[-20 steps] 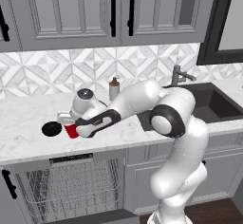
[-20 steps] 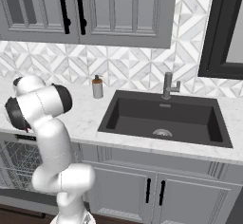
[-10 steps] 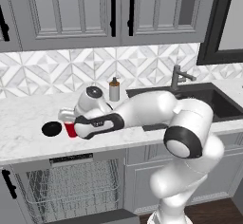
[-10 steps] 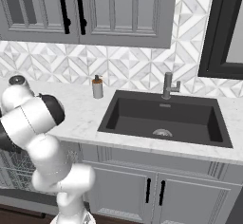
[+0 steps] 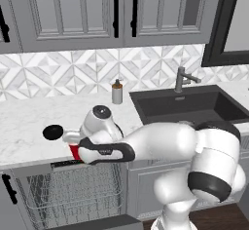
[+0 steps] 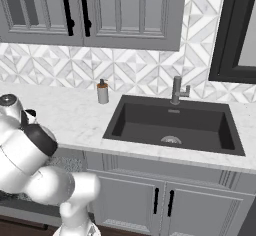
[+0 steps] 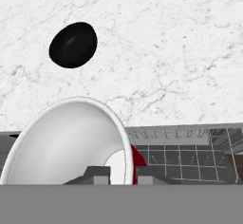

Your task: Pick up the cup and bowl from the counter, place them in the dishwasher, and close the dishwasher door.

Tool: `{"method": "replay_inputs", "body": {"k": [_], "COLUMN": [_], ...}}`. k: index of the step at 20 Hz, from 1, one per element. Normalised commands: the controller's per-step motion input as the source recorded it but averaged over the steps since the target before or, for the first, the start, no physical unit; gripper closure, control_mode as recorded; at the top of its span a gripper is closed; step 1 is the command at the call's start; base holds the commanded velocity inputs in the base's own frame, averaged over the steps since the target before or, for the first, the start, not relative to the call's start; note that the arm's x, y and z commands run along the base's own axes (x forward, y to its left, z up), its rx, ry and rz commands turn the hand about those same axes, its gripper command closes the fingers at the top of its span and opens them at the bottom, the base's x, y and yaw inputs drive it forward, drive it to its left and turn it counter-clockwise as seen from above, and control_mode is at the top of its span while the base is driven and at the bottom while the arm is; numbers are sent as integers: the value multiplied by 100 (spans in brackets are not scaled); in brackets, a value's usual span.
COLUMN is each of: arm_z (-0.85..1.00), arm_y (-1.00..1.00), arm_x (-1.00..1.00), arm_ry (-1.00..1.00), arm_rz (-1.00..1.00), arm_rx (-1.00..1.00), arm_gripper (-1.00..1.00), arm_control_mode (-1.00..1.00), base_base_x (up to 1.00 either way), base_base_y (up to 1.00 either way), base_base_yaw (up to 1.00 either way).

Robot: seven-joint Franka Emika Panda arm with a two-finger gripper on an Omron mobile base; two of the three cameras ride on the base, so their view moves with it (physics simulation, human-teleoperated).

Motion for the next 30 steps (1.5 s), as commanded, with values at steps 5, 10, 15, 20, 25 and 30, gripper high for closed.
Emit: {"method": "replay_inputs", "body": {"k": [5,10,15,20,25,30], "arm_z": [-65,-75,-68,-44,-47,-52], "arm_y": [-7,0,1,4,0,20], "arm_x": [-63,6,21,0,0,-25], "arm_ry": [-1,0,0,-9,-2,-12], "arm_rz": [0,0,0,0,0,0], "arm_rx": [3,0,-1,0,0,-4], "arm_gripper": [100,100,100,100,100,100], "arm_control_mode": [-100,-100,-100,-100,-100,-100], "base_base_x": [0,0,0,0,0,0], "base_base_y": [0,0,0,0,0,0], "base_base_yaw": [0,0,0,0,0,0]}}
